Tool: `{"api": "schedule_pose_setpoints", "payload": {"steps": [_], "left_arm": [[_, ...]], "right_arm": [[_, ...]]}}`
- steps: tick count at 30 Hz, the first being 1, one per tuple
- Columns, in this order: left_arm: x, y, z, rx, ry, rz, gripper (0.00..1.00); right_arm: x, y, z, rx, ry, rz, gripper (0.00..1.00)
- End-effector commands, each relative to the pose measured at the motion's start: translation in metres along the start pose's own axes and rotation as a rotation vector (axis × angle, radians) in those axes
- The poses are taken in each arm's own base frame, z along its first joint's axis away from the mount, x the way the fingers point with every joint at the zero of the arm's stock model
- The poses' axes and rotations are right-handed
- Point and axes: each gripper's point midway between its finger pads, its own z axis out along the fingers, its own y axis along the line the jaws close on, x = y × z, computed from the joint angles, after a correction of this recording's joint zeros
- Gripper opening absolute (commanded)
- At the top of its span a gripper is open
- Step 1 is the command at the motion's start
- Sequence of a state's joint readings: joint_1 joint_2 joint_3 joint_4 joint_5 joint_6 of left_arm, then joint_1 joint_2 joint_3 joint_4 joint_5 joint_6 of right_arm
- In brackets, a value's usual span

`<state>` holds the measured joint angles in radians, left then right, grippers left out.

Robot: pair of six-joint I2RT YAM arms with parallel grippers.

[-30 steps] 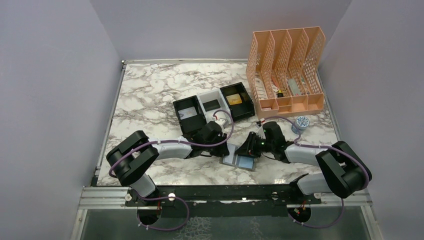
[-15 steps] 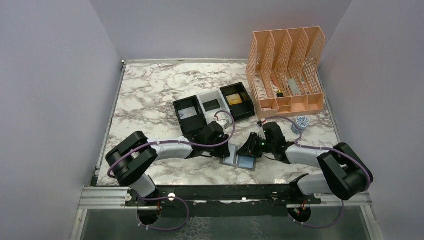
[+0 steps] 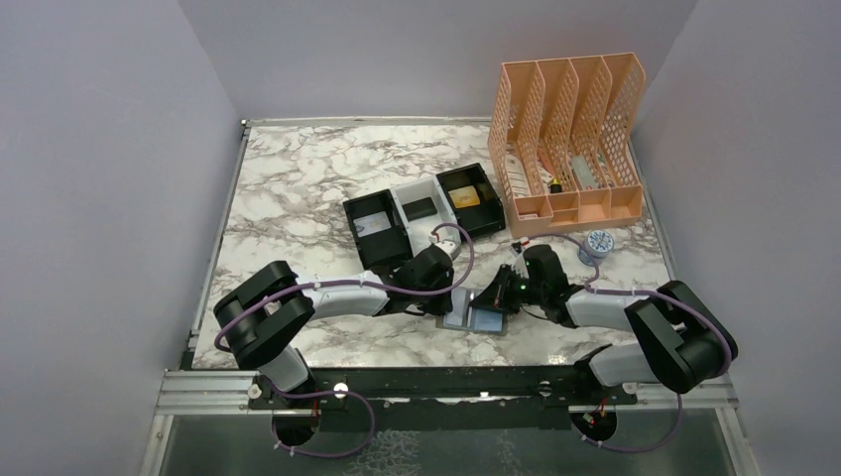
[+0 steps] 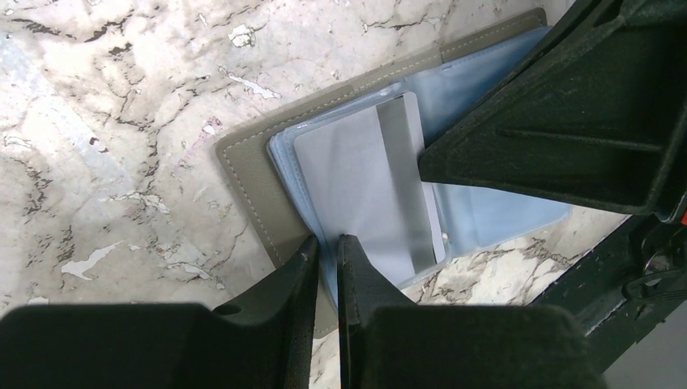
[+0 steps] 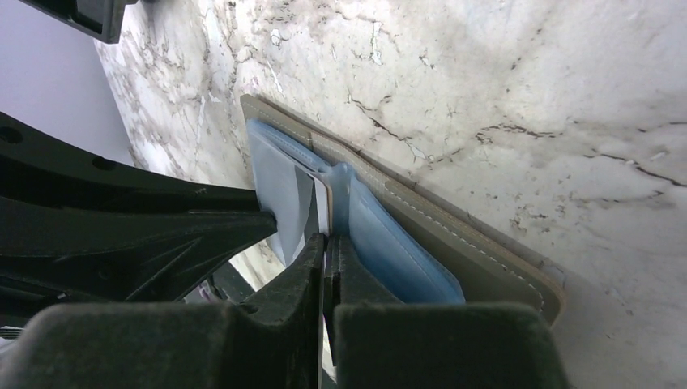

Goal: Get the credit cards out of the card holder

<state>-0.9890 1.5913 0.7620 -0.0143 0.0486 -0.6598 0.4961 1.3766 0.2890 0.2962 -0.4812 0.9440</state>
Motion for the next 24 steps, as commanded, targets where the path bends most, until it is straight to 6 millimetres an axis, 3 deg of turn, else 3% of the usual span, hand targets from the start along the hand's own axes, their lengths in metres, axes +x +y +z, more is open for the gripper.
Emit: {"api": "schedule_pose_setpoints", "payload": {"steps": [1,6,19,24], "left_arm": [[0.018,0.010,0.002,-0.068,0.056,0.015,0.16],[0.015,0.016,0.001,-0.112,0.041,0.003,0.28],[0.012,0.015,-0.002,-0.110,0.030,0.001,0.28],[0.001,0.006,-0.010,-0.082,-0.006,0.002,0.35]], "right_arm": [[-0.007,-0.001,-0.003,0.033,-0.036,-0.041,0.01],[-0.012,-0.009,-0.010,0.091,-0.072,-0.066,0.01],[-0.015,-0.014,-0.016,0.124,-0.067,-0.099,0.01],[-0.012,-0.014,-0.012,0.115,-0.048,-0.065,0.02]]}}
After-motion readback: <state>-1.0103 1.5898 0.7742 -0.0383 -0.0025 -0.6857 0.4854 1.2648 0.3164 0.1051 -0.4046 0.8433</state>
